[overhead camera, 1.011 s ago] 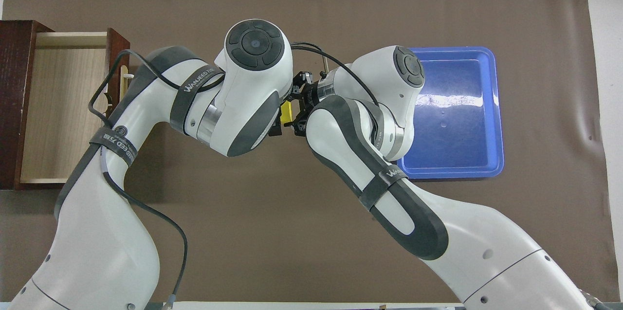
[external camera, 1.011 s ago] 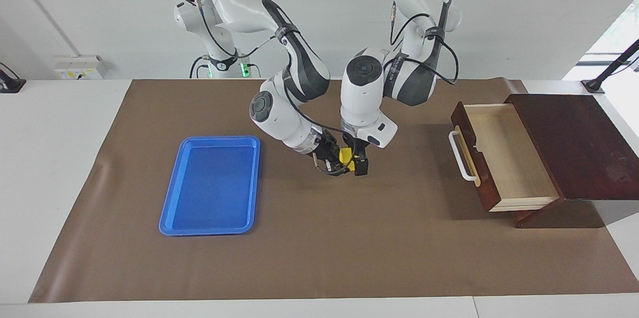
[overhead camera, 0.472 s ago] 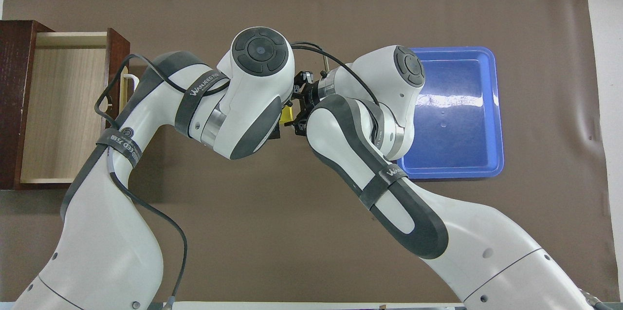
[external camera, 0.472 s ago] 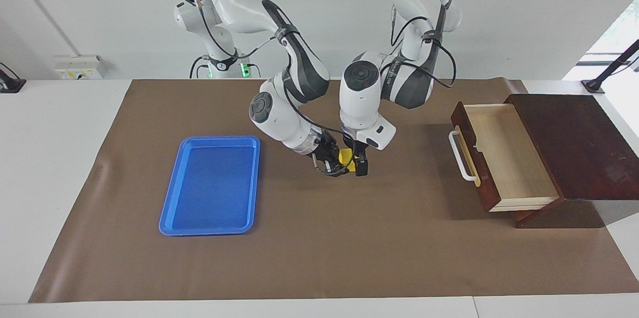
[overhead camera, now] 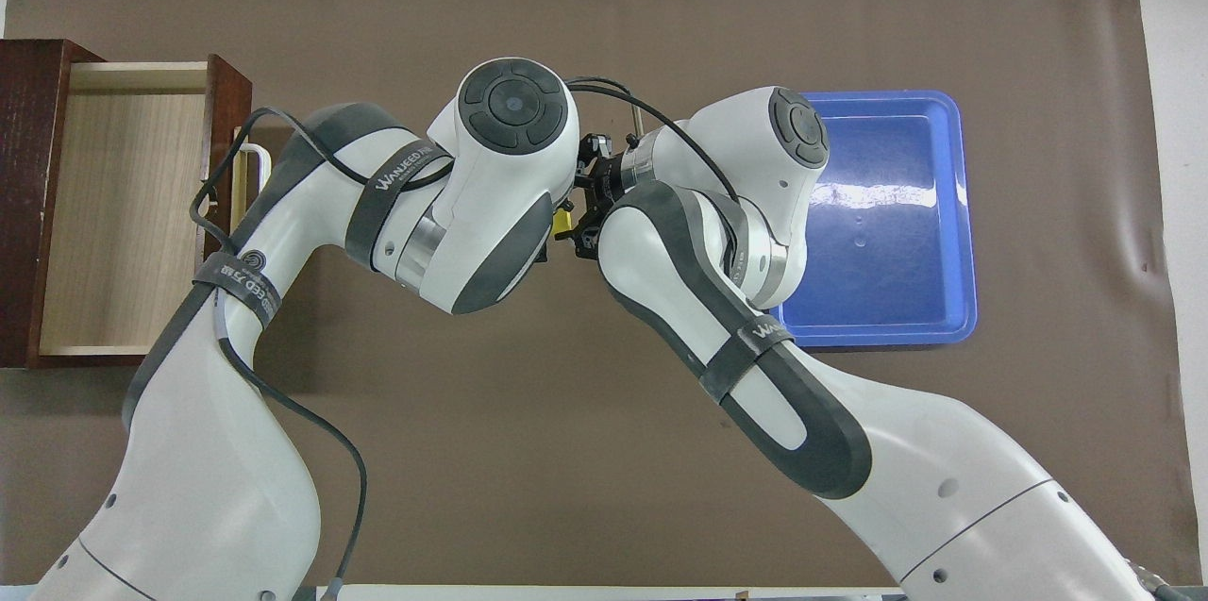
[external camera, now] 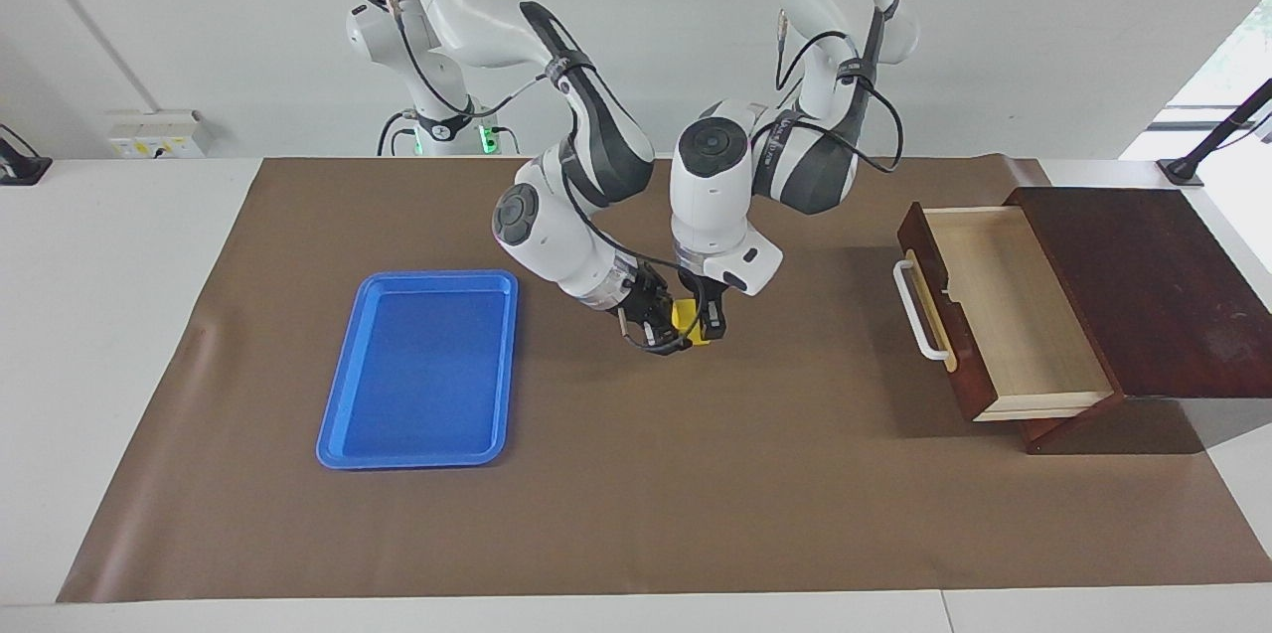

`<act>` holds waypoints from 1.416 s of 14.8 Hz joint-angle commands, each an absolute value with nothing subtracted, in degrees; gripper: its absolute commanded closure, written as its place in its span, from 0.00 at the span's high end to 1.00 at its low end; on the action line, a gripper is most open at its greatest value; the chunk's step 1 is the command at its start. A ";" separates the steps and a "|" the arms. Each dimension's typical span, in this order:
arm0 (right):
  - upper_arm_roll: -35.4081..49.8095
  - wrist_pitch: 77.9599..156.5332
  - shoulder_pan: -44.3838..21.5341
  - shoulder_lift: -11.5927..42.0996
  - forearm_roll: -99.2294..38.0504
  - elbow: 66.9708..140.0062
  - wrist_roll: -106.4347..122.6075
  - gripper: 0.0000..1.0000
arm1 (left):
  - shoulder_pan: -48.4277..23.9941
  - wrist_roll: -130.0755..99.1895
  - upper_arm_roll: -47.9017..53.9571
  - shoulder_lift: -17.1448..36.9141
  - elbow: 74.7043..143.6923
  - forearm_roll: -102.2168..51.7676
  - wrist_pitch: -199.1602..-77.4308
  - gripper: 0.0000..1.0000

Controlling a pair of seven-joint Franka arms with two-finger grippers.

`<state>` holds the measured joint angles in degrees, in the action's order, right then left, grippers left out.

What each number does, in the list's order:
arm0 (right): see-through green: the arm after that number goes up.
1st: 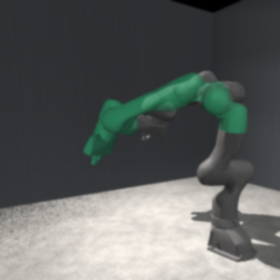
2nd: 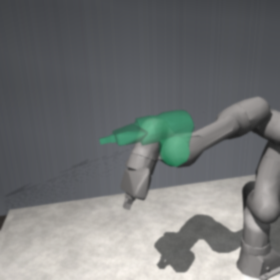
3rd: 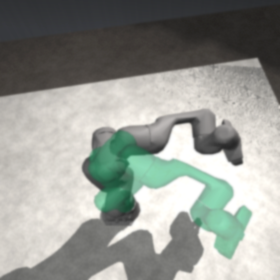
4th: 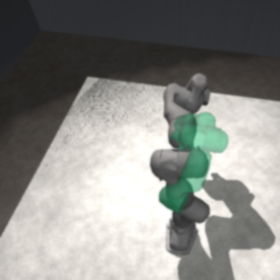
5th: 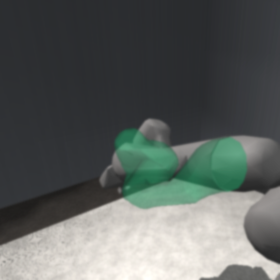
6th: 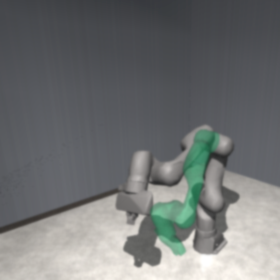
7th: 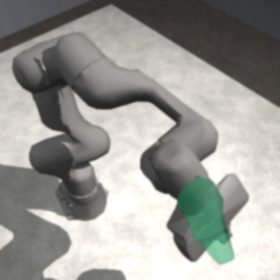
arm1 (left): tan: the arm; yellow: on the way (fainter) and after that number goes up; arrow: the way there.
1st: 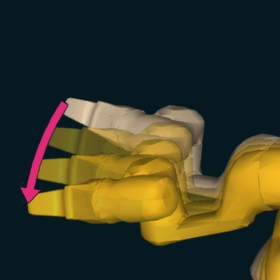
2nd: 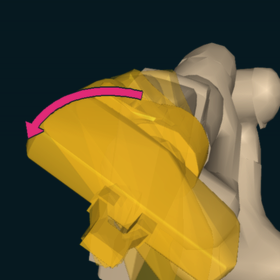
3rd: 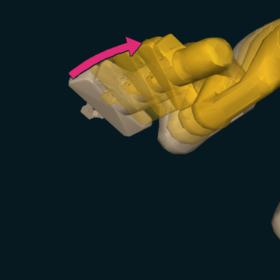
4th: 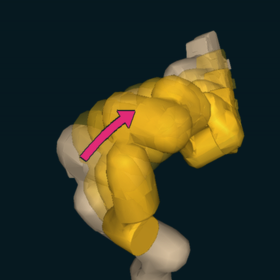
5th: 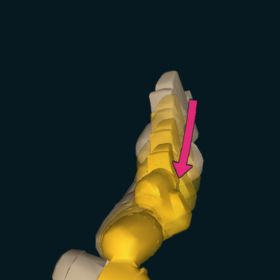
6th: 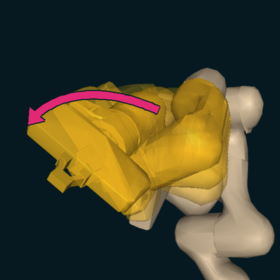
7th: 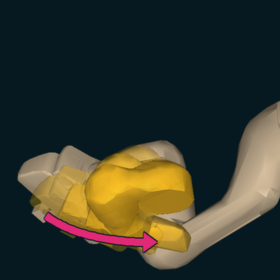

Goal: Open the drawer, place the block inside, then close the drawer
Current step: 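Grasp the block with the left gripper from the right gripper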

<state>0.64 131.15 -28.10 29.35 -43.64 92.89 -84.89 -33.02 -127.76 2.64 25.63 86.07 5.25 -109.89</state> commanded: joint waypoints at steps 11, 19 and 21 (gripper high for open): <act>0.97 130.78 -27.95 29.09 -43.86 93.16 -85.17 0.00 | -33.22 -127.71 1.93 24.17 87.45 5.10 -111.97 0.00; 0.88 130.61 -27.51 29.09 -43.86 93.43 -85.43 0.81 | -32.78 -127.71 1.93 23.82 87.28 3.87 -111.97 0.00; 0.88 130.43 -26.64 29.09 -43.86 93.51 -85.43 0.83 | -32.78 -127.71 1.93 23.73 87.28 3.87 -111.62 0.00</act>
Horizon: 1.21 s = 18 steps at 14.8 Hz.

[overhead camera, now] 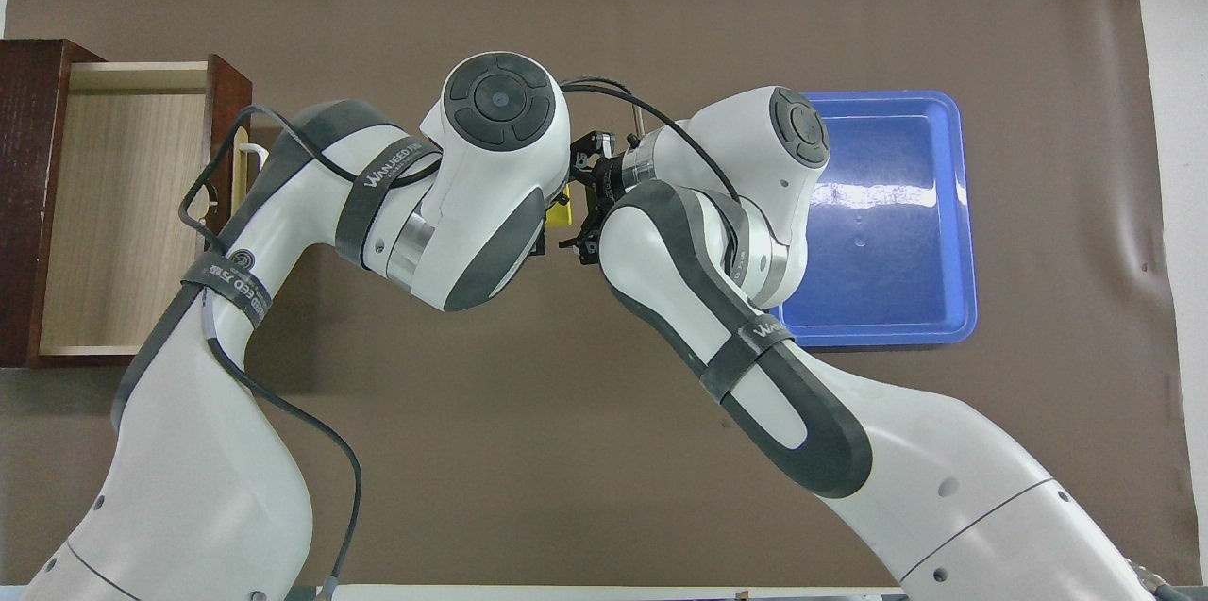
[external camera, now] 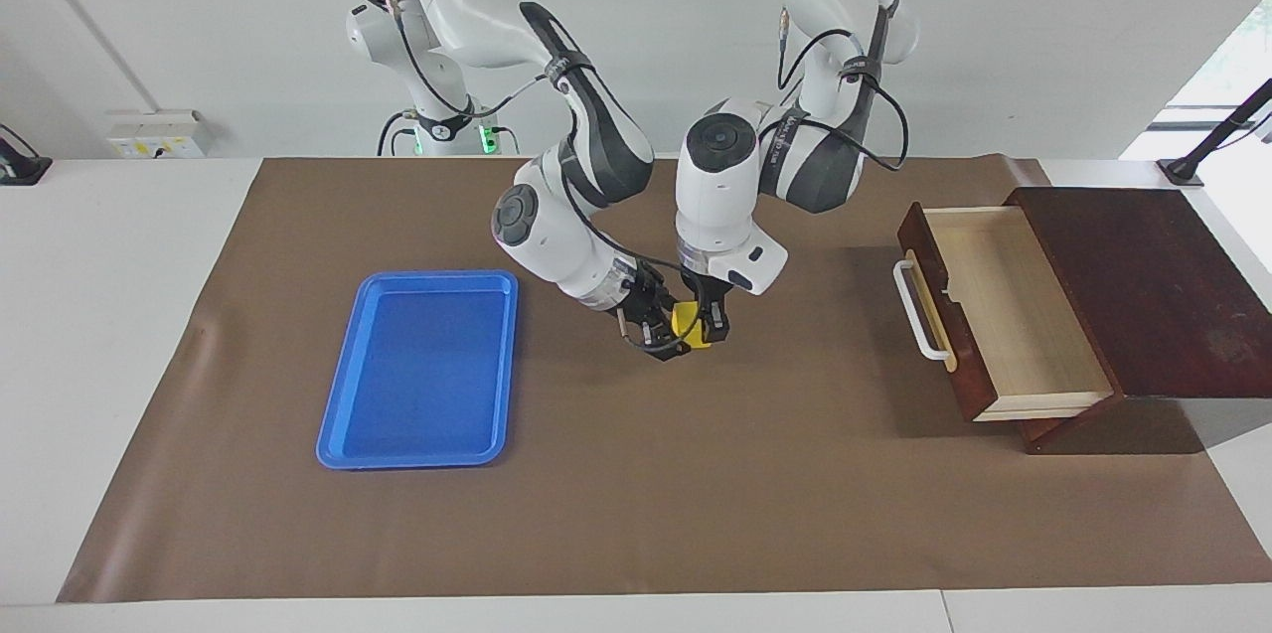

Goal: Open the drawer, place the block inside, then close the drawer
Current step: 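Grasp the block with the left gripper from the right gripper, then carry the block into the drawer with the left gripper while the right gripper withdraws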

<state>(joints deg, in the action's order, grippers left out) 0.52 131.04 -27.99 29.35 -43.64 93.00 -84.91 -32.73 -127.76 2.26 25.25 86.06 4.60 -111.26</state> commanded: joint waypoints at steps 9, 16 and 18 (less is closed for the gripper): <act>0.70 124.64 -16.27 22.86 -43.33 98.96 -81.23 1.00 | -30.32 -121.04 1.49 19.78 86.57 4.39 -102.39 0.00; 0.70 108.31 -8.53 12.94 -22.79 99.58 -68.49 1.00 | -28.39 -119.21 1.14 19.25 86.56 1.41 -105.30 0.00; 0.70 102.77 -6.69 9.77 -20.31 99.41 -62.96 1.00 | -28.30 -117.34 1.14 18.90 86.40 1.58 -102.23 0.00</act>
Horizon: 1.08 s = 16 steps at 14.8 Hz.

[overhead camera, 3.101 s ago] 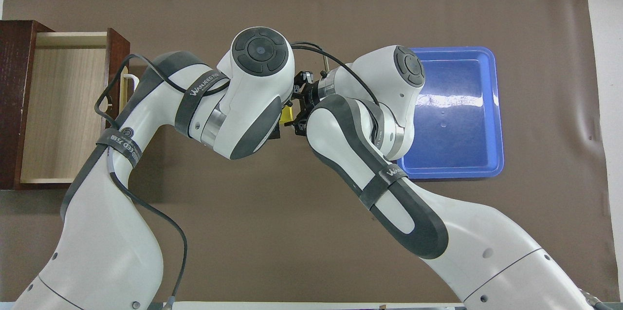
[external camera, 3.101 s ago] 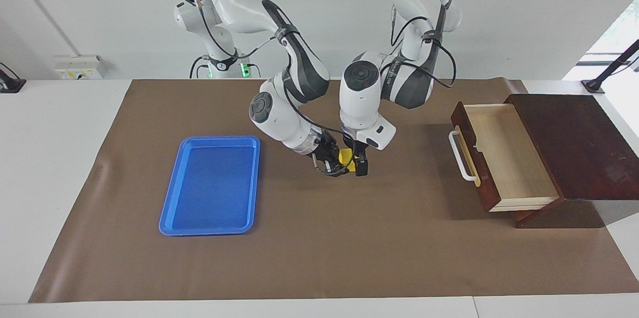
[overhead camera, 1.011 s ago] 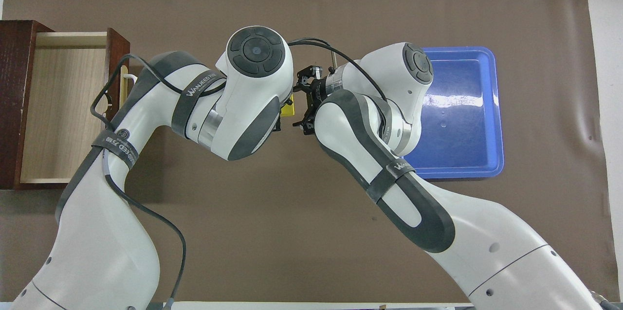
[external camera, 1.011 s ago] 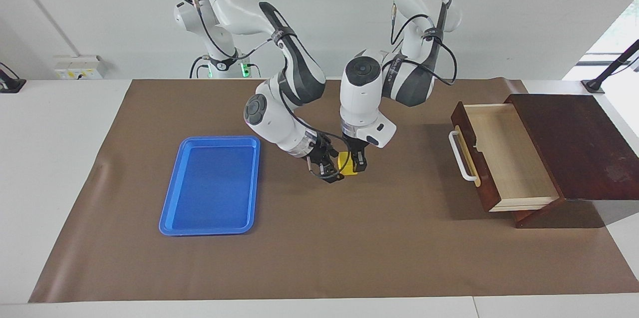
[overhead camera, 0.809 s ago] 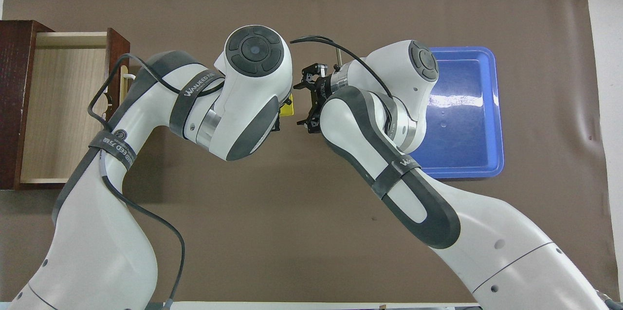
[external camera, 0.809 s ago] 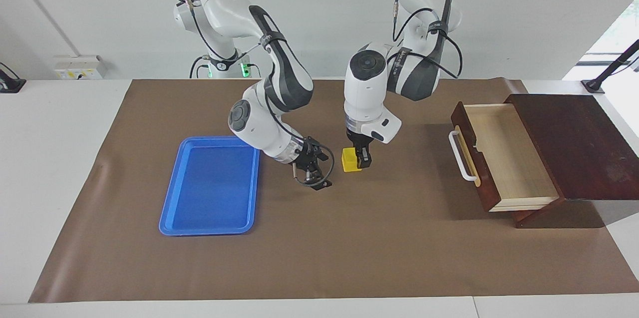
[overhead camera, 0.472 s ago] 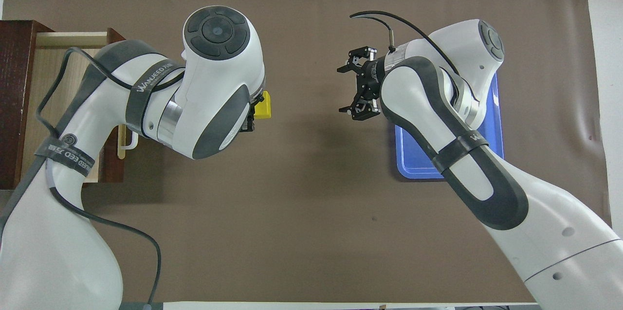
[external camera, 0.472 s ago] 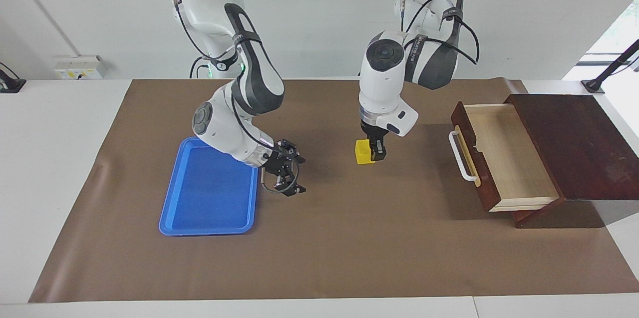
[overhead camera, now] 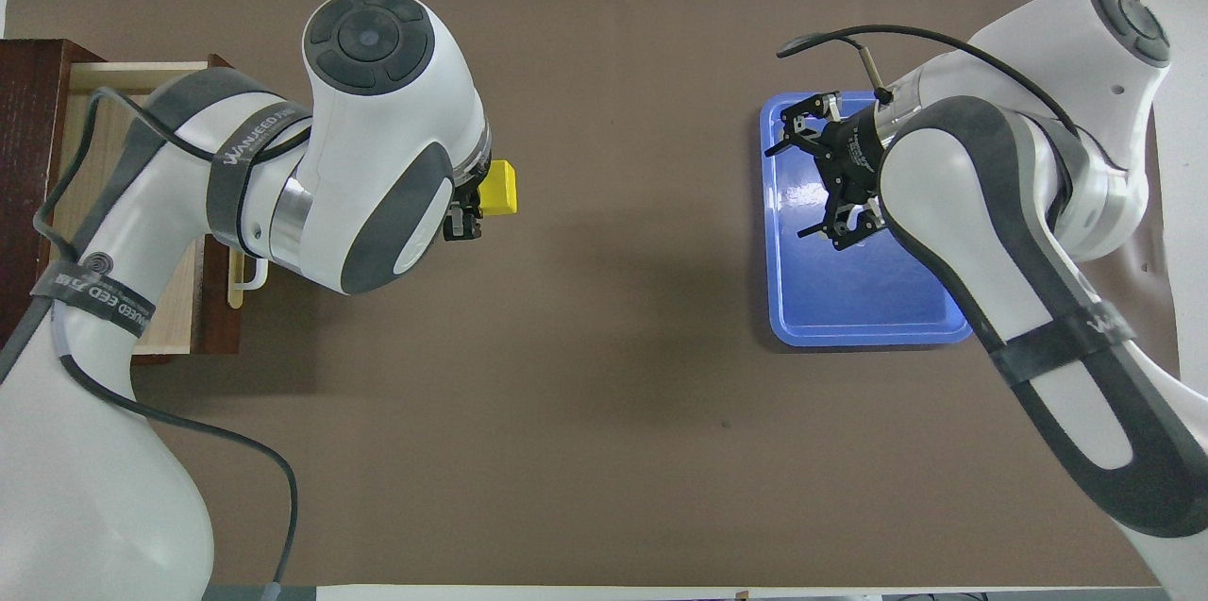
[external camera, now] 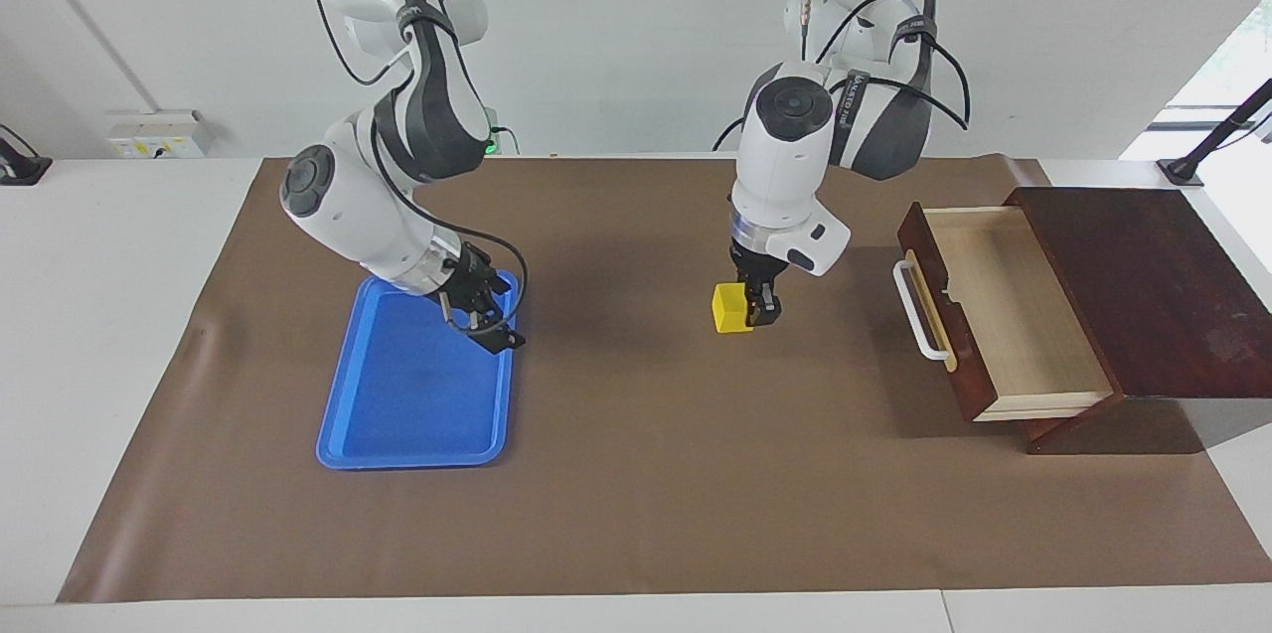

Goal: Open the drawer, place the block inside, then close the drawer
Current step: 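Carry the block into the drawer with the left gripper while the right gripper withdraws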

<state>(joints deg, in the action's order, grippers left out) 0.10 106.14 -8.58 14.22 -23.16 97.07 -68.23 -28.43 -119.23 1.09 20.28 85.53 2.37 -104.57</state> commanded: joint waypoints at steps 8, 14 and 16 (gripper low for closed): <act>0.70 93.79 -5.71 0.45 -8.36 99.05 -41.43 1.00 | -22.25 -104.96 -1.92 15.31 81.12 4.12 -89.22 0.00; 1.32 90.97 -7.47 -4.57 0.69 99.49 -23.07 1.00 | -8.46 -89.94 -3.16 11.60 81.82 4.22 -90.78 0.00; 1.41 89.75 -7.38 -5.18 0.88 99.49 -15.15 1.00 | -4.76 -85.80 -3.16 10.90 84.01 4.13 -93.41 0.00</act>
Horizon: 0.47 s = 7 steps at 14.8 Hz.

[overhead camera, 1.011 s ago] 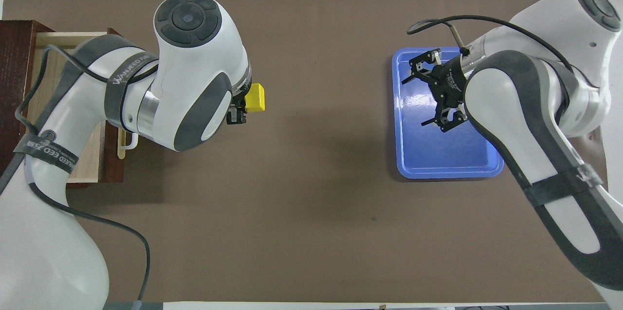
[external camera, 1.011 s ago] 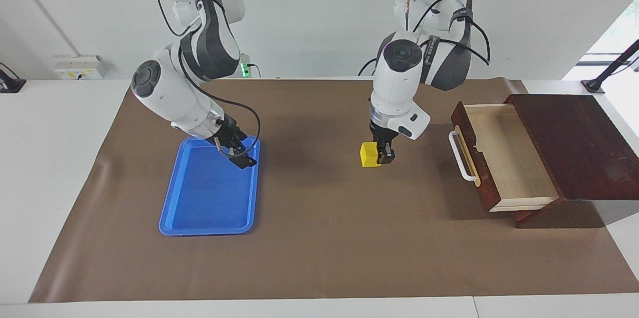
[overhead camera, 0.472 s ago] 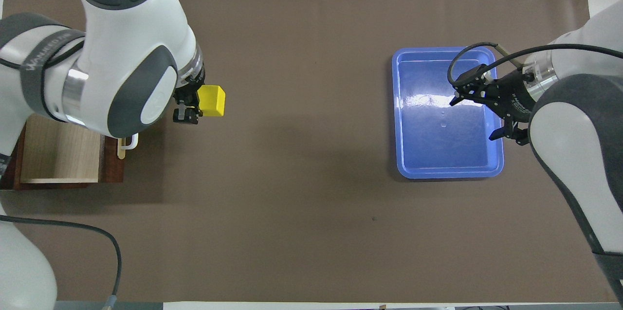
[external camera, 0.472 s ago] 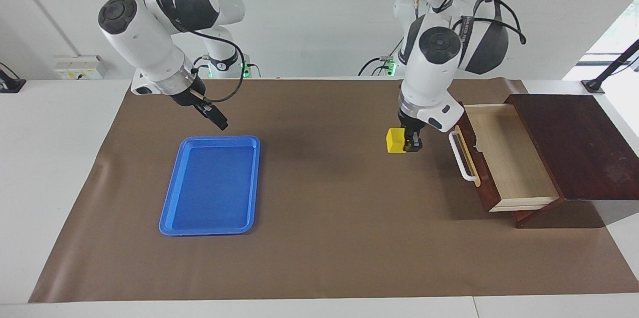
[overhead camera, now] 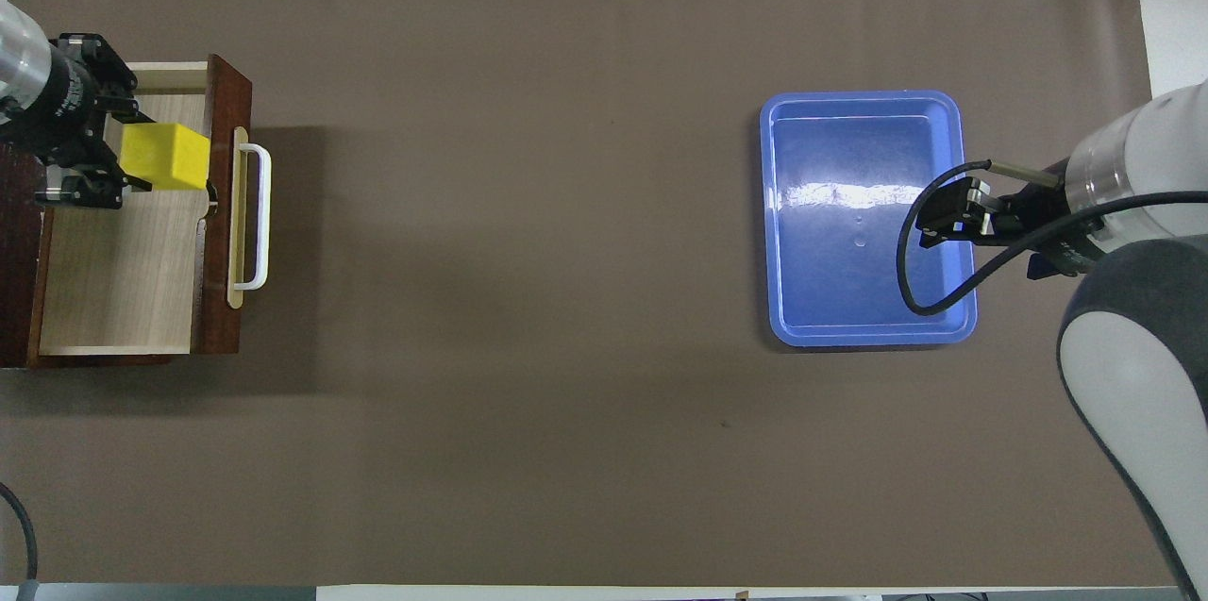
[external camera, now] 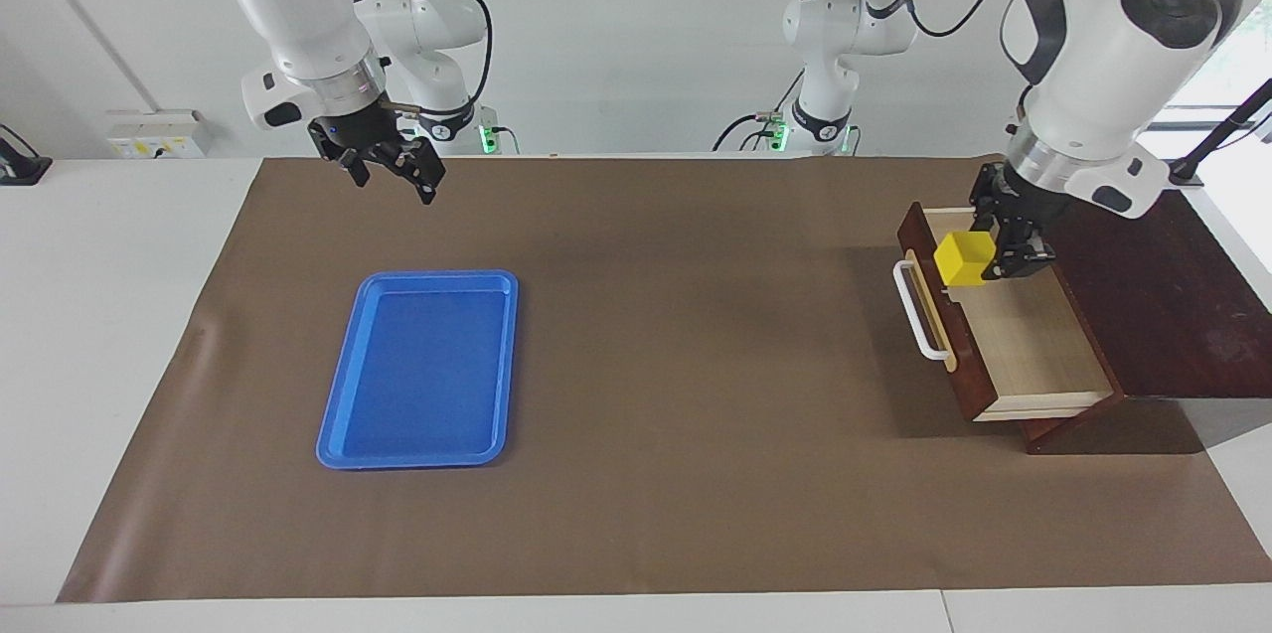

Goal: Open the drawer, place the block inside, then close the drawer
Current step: 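Lower the block into the drawer and open the left gripper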

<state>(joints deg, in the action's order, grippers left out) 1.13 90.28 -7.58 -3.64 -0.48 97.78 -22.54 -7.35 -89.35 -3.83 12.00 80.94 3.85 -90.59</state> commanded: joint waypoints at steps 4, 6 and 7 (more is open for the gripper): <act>1.49 89.47 -6.59 -5.19 0.79 99.58 -9.95 1.00 | -4.31 -83.41 -3.16 9.58 94.20 6.40 -102.37 0.00; 1.41 89.65 -6.50 -5.19 0.79 99.58 -3.64 1.00 | -2.39 -83.32 -3.08 9.58 97.54 6.77 -105.89 0.00; 1.41 89.74 -6.42 -5.19 0.79 99.58 -1.95 1.00 | -2.03 -83.32 -3.16 9.58 98.95 6.85 -106.87 0.00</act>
<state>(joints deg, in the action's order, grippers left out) 0.99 89.55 -7.15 -4.11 -0.27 98.37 -6.77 -3.77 -84.01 -3.53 11.96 93.72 5.76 -103.40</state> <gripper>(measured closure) 0.000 0.445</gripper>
